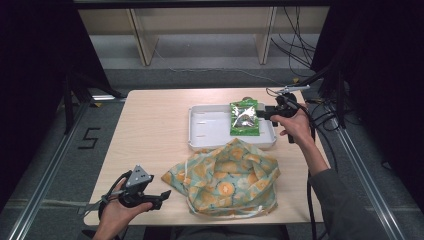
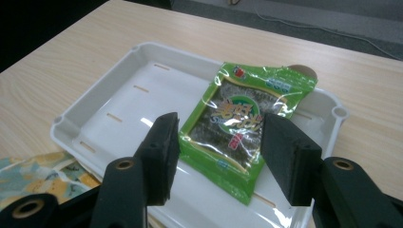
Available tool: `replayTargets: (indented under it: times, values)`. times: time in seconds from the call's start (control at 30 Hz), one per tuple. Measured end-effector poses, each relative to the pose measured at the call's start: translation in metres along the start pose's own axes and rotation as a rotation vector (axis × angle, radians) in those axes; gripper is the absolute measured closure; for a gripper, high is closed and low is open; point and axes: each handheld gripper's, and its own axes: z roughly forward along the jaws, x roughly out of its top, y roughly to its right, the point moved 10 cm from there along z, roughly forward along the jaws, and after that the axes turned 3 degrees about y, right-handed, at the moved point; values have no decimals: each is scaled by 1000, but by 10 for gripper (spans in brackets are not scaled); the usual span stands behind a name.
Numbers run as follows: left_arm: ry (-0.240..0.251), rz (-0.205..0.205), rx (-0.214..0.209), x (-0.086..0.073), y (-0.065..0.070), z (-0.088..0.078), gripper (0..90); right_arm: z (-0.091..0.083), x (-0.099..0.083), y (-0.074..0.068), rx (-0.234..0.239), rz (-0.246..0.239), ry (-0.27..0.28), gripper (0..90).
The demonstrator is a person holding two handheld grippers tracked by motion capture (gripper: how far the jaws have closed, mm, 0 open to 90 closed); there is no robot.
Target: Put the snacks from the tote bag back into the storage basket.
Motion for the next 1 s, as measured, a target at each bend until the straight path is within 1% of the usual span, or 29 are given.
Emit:
replayTargets:
  times: [0.03,0.07,0.1,0.13,0.17,0.23,0.27,0.3,0.33,0.37,0.4,0.43,0.47,0.5,0.53,0.57,0.6,0.63,0.67,0.7,0.73,0.77,0.8,0.83,0.87,0.9,0.93,0.97,1.0]
  values:
    - [-7,15,-2,0,-1,-1,203,-2,-3,-3,7,31,-12,483]
    - [-4,21,-1,0,-1,-1,203,-3,-3,-3,1,36,-5,482]
    - [0,22,-4,1,-1,-1,203,-5,-3,0,4,-1,5,482]
    - [2,16,-5,1,0,-1,203,-8,-5,0,0,5,-3,481]
    - [4,7,-5,1,0,-1,203,-8,-6,0,1,2,4,477]
    - [3,7,-5,1,0,-1,203,-13,-11,-1,2,12,-5,474]
    - [11,3,6,2,0,-1,203,-15,-13,0,2,5,-10,471]
    - [-4,29,-4,1,-1,-3,203,-17,-16,-1,1,16,-19,470]
    - [-3,27,-3,1,-1,-3,203,-17,-17,0,13,-14,-5,470]
    - [0,24,-2,1,-1,-2,203,-19,-18,0,9,-12,-3,470]
    - [-2,25,1,1,-1,-3,203,-20,-21,-3,14,7,-10,470]
    - [1,27,2,1,-1,-2,203,-22,-22,-3,5,15,-15,469]
    - [0,28,-2,1,0,-2,203,-22,-22,-3,-1,11,-7,467]
    - [4,5,-2,1,1,-2,203,-24,-24,-4,8,6,-19,464]
    - [3,7,0,1,1,-2,203,-23,-24,-3,12,-12,-8,460]
    - [-1,30,3,1,-1,-3,203,-24,-25,-5,10,-5,-16,454]
    - [9,14,5,2,0,-2,203,-26,-26,-7,16,2,-19,454]
    - [8,13,7,2,-1,-2,203,-26,-26,-6,15,-9,-12,450]
    - [1,25,4,1,-1,-2,203,-27,-27,-7,23,-30,-5,449]
    - [2,21,-1,1,-1,-2,203,-29,-28,-8,17,-20,-13,449]
    - [1,23,-1,1,-1,-2,203,-30,-30,-11,21,2,-12,448]
    - [0,23,2,1,-1,-2,203,-32,-30,-9,25,-29,-6,445]
    - [8,17,4,2,-1,-2,203,-33,-30,-9,20,-35,5,443]
    - [12,12,5,2,0,-1,203,-36,-33,-13,22,-3,-11,440]
    - [17,6,4,2,1,-1,203,-37,-34,-13,21,5,-8,437]
    - [24,6,4,3,1,0,203,-38,-35,-13,22,-13,2,434]
    - [7,17,5,2,0,-1,203,-40,-37,-13,17,-9,-9,429]
    - [-6,29,1,0,-1,-2,203,-41,-38,-14,21,-6,-4,423]
    - [-3,25,0,1,-1,-2,203,-43,-39,-14,18,-8,3,424]
